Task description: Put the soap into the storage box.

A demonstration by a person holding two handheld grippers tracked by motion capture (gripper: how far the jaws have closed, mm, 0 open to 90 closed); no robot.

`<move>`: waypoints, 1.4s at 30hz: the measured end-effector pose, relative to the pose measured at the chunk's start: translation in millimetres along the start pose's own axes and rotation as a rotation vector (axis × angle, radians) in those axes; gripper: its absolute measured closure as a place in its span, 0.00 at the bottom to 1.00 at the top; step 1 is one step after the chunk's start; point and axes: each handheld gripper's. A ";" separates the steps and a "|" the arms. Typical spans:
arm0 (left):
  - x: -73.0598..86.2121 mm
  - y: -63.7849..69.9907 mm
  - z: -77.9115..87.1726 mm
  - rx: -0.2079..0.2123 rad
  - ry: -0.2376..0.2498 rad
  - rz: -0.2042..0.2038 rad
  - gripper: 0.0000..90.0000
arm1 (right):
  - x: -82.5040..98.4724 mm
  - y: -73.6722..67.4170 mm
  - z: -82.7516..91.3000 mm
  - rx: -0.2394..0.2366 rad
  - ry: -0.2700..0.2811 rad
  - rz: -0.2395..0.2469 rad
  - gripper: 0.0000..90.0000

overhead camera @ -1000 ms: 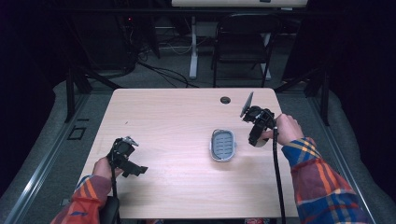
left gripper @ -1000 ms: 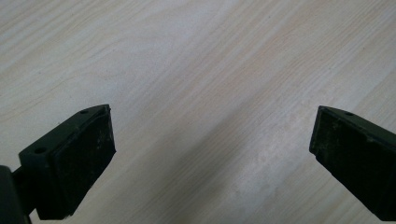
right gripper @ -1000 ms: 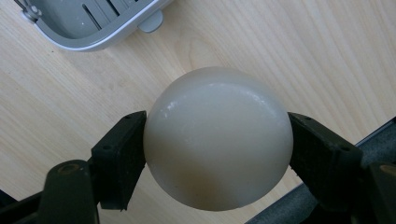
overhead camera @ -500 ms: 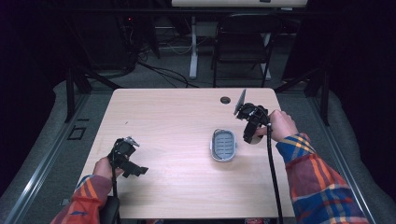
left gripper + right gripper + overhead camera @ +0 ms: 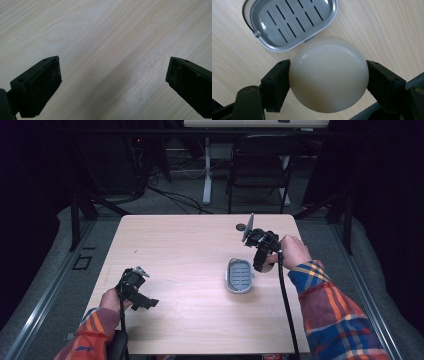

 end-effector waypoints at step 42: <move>1.4 -0.2 0.1 0.013 0.007 0.002 0.00 | -53.7 -24.5 -36.5 -0.064 -0.039 0.095 0.26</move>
Point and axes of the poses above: each handheld gripper's, and its own axes: z roughly backward along the jaws, x roughly out of its underside, y roughly to its right, and after that the axes turned 13 degrees about -x, right-handed
